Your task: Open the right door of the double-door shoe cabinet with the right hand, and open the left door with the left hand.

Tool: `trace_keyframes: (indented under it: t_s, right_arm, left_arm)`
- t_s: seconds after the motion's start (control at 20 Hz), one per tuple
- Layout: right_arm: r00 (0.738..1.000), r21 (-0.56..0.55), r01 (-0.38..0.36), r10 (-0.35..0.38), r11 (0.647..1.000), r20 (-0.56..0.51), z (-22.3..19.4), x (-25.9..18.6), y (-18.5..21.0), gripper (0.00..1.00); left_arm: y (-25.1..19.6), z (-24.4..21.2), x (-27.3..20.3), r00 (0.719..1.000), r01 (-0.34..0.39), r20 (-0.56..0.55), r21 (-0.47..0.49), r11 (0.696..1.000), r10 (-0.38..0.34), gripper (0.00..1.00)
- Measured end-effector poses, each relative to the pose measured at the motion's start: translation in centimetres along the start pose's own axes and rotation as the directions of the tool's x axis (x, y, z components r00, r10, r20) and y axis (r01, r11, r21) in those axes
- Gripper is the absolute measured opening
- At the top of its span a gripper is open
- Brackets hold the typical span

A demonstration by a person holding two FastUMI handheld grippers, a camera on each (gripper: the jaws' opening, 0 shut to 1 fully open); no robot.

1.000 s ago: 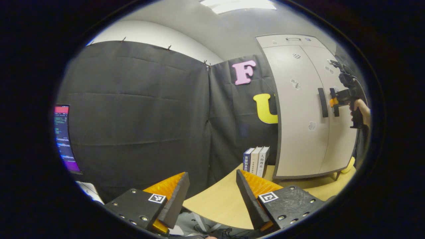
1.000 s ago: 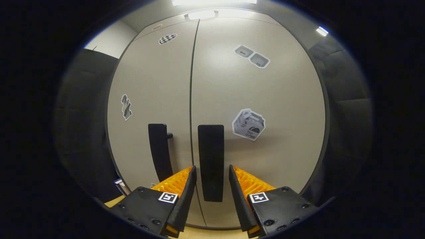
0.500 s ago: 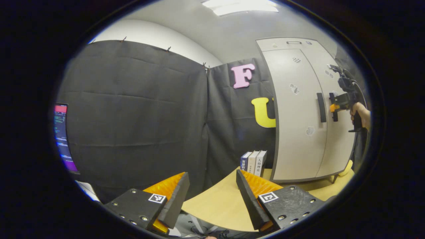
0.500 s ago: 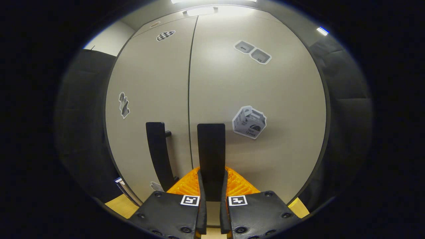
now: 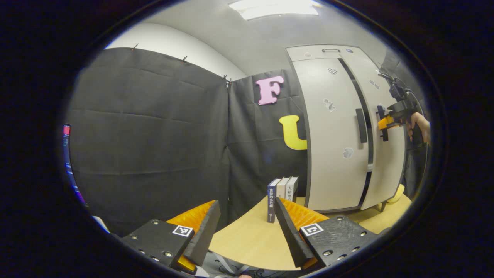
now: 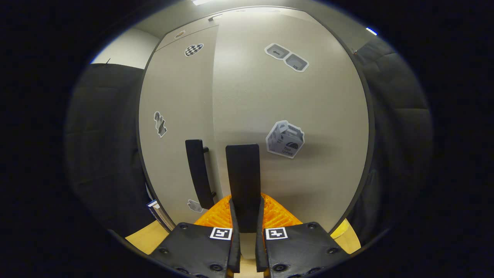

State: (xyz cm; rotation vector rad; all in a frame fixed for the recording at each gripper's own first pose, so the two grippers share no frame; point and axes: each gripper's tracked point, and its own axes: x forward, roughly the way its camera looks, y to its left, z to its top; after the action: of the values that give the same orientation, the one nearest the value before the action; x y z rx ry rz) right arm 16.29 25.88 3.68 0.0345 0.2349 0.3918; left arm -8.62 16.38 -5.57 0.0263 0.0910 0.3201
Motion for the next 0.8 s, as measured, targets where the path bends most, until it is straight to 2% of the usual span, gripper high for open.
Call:
trace_keyframes:
  t_s: [0.05, 0.2, 0.25, 0.3, 0.4, 0.45, 0.5, 0.55, 0.75, 0.8]
  right_arm:
    - [1.0, -0.002, -0.006, 0.006, 1.0, -0.005, -0.1, -0.6, -0.1, 0.14]
    - [1.0, -0.017, -0.027, 0.026, 1.0, -0.014, -0.3, -2.0, -0.4, 0.14]
    - [0.999, -0.015, -0.037, 0.037, 0.999, -0.015, -0.4, -2.7, -0.6, 0.18]
    - [0.999, -0.016, -0.05, 0.05, 0.999, -0.019, -0.5, -3.3, -0.8, 0.14]
    - [0.997, -0.007, -0.075, 0.075, 0.997, -0.025, -0.6, -4.2, -1.1, 0.18]
    - [0.996, -0.007, -0.086, 0.086, 0.996, -0.028, -0.7, -4.6, -1.2, 0.14]
    - [0.995, 0.0, -0.097, 0.097, 0.995, -0.025, -0.7, -5.0, -1.4, 0.17]
    - [0.994, 0.007, -0.11, 0.11, 0.994, -0.025, -0.7, -5.4, -1.6, 0.14]
    - [0.99, 0.007, -0.142, 0.142, 0.99, -0.018, -0.8, -6.6, -2.2, 0.14]
    - [0.989, 0.008, -0.145, 0.146, 0.989, -0.014, -0.8, -7.1, -2.4, 0.17]
  left_arm:
    - [-0.3, 0.2, 0.1, 1.0, 0.01, 0.004, 0.0, 1.0, -0.01, 0.86]
    - [-1.6, 0.7, 0.5, 0.999, 0.045, 0.017, 0.001, 0.999, -0.045, 0.86]
    - [-2.2, 0.9, 0.6, 0.998, 0.059, 0.02, 0.006, 0.998, -0.059, 0.86]
    - [-2.8, 0.9, 0.8, 0.997, 0.074, 0.02, 0.011, 0.997, -0.074, 0.86]
    - [-4.4, 0.9, 1.1, 0.994, 0.105, 0.018, 0.016, 0.994, -0.106, 0.85]
    - [-5.4, 1.0, 1.4, 0.992, 0.121, 0.017, 0.016, 0.992, -0.122, 0.86]
    - [-6.1, 1.1, 1.5, 0.99, 0.137, 0.019, 0.016, 0.99, -0.138, 0.86]
    - [-7.0, 1.4, 1.7, 0.988, 0.154, 0.022, 0.017, 0.988, -0.154, 0.86]
    - [-10.3, 1.9, 1.8, 0.977, 0.208, 0.029, 0.032, 0.978, -0.209, 0.86]
    - [-10.8, 2.0, 1.8, 0.975, 0.218, 0.031, 0.034, 0.975, -0.219, 0.86]
